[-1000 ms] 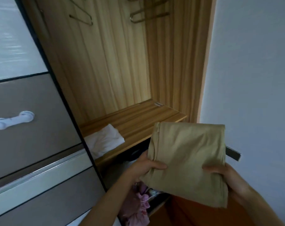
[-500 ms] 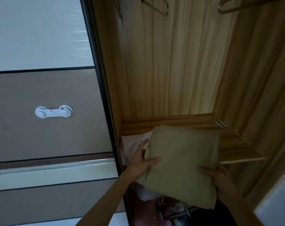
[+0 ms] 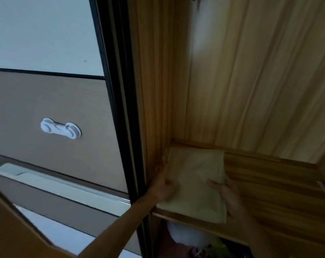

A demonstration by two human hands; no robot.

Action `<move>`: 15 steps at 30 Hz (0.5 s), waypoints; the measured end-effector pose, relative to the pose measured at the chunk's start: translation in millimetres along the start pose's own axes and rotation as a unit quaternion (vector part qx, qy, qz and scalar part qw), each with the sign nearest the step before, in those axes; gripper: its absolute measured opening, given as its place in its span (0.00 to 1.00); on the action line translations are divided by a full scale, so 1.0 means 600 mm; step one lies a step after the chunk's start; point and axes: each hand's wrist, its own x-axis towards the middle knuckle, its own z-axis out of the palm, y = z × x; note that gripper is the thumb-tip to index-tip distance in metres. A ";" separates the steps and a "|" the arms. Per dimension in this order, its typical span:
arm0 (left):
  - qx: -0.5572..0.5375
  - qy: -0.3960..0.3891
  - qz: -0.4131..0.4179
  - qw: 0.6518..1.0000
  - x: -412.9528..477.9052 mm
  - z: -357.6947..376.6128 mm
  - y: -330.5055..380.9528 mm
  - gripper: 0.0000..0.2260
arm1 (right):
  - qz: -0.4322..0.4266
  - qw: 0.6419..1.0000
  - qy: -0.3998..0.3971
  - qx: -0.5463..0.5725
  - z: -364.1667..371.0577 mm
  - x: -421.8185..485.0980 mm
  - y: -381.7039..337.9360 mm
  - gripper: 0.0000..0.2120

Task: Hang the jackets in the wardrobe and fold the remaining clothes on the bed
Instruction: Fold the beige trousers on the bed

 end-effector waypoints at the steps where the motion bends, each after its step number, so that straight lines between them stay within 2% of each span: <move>1: 0.037 -0.016 0.014 0.999 0.005 -0.003 -0.004 0.48 | 0.000 1.000 -0.002 -0.008 0.002 0.017 0.010 0.28; 3: 0.109 -0.030 0.039 0.993 0.012 -0.004 -0.010 0.41 | -0.024 0.998 0.014 -0.064 0.004 0.049 0.044 0.33; 5: 0.190 -0.003 0.046 0.981 0.014 0.005 -0.017 0.31 | -0.058 0.983 0.021 -0.175 0.001 0.081 0.089 0.47; 7: 0.270 -0.034 0.055 0.961 0.013 0.025 -0.020 0.31 | -0.073 0.935 0.044 -0.344 0.000 0.104 0.125 0.62; 8: 0.312 -0.056 0.048 0.947 0.010 0.037 -0.025 0.33 | -0.098 0.900 0.061 -0.420 -0.001 0.107 0.123 0.62; 11: 0.420 -0.101 0.011 0.902 0.008 0.079 -0.050 0.29 | -0.212 0.773 0.081 -0.593 0.000 0.109 0.098 0.43; 12: 0.412 -0.116 -0.028 0.903 0.011 0.091 -0.060 0.29 | -0.255 0.736 0.062 -0.625 0.001 0.117 0.094 0.37; 13: 0.426 -0.106 -0.044 0.897 0.013 0.103 -0.066 0.31 | -0.294 0.708 0.037 -0.641 0.004 0.130 0.097 0.33; 15: 0.434 -0.089 -0.046 0.895 0.021 0.120 -0.080 0.35 | -0.279 0.687 -0.028 -0.670 0.014 0.150 0.110 0.31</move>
